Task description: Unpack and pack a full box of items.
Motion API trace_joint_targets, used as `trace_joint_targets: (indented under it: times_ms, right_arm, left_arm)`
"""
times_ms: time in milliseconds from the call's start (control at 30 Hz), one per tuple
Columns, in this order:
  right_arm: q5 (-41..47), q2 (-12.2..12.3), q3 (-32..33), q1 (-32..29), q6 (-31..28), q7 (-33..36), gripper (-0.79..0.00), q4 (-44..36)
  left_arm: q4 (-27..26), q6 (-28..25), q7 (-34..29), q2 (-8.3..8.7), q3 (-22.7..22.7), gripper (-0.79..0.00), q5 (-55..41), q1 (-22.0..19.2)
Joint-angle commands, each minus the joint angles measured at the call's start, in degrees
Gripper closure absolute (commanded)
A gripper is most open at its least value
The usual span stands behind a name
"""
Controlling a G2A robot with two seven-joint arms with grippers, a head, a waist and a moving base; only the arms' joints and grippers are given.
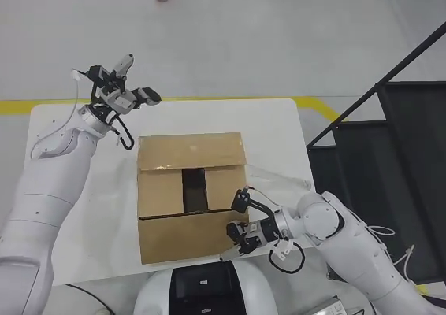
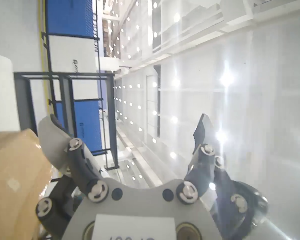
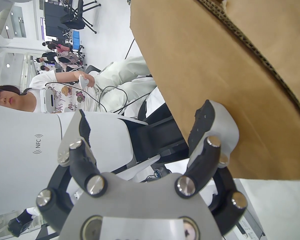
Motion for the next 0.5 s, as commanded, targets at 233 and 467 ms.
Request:
trace_joint_targets:
  times_ms: [233,467]
  right_arm:
    - [1.52,0.82,1.28,-1.45,-1.22,-0.44,-0.785,-0.27]
    - [1.45,0.98,-0.43,-0.30,-0.27,0.79,-0.785,-0.85]
  left_arm:
    - [5.01,-0.96,-13.75,-0.13,-2.82,-0.785,-5.90,0.89]
    - [-1.24,3.83,-28.69,4.21,-11.32,-0.785,-4.35,12.38]
